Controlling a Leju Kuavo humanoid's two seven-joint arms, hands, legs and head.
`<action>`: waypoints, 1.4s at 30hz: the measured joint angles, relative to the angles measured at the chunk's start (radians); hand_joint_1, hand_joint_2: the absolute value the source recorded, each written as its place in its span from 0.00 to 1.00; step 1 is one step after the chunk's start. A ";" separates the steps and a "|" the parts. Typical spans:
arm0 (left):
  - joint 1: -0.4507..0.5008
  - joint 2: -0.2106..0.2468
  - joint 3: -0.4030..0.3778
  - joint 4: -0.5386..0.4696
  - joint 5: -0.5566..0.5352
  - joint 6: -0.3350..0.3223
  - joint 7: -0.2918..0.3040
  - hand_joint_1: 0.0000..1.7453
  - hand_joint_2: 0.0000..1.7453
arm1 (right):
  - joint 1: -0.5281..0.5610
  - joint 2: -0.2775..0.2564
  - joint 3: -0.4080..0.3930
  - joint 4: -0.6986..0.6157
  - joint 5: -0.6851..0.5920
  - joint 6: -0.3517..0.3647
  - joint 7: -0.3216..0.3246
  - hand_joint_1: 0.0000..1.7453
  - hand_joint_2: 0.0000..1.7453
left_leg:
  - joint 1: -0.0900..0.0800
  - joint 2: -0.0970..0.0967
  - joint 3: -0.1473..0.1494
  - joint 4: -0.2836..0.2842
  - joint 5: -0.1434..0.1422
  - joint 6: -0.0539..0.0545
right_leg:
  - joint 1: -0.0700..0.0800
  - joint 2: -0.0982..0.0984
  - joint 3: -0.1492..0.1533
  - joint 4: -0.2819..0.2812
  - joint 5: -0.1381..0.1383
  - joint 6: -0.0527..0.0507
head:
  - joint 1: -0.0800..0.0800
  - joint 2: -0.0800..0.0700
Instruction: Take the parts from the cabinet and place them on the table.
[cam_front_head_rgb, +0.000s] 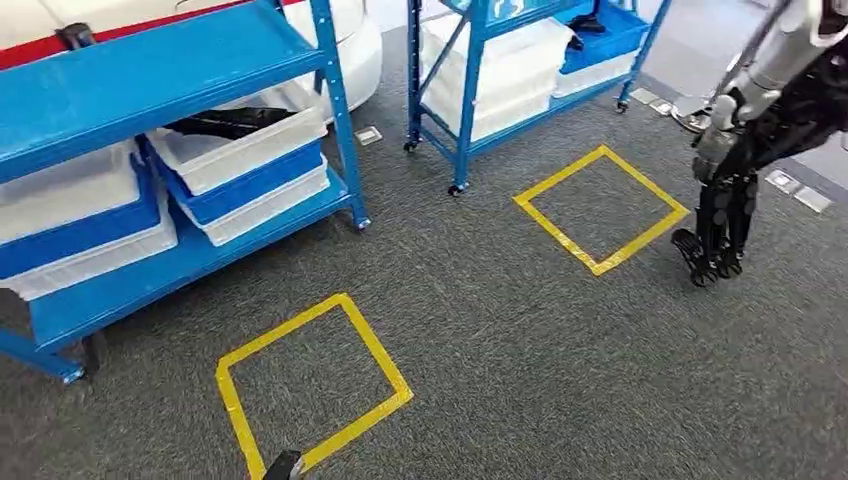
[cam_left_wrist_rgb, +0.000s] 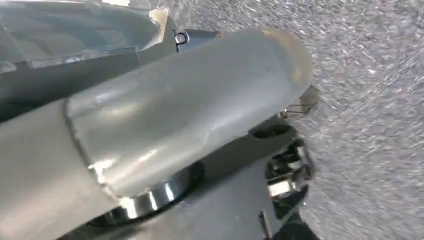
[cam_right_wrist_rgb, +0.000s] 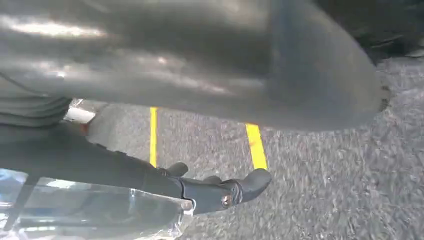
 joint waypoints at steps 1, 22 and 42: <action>0.001 0.000 0.000 0.000 0.000 0.000 0.000 0.00 0.00 | 0.003 0.000 0.000 0.000 0.000 0.000 0.001 0.00 0.00 | 0.000 -0.015 0.000 0.001 0.000 0.000 | -0.001 0.002 -0.028 0.049 -0.009 0.004 | 0.001 0.000; 0.002 0.008 -0.001 -0.001 -0.003 -0.005 0.003 0.00 0.00 | 0.000 0.004 -0.001 0.000 0.002 -0.001 -0.002 0.00 0.00 | -0.018 0.135 -0.012 0.037 -0.029 -0.013 | 0.012 -0.098 0.101 -0.249 0.126 -0.009 | -0.011 0.000; 0.009 0.008 -0.016 0.000 -0.004 -0.006 0.015 0.00 0.00 | 0.005 0.002 -0.011 0.001 0.009 -0.004 -0.003 0.00 0.00 | 0.004 -0.098 -0.012 0.023 -0.013 -0.039 | -0.019 0.031 0.095 -0.264 0.153 0.011 | 0.003 0.000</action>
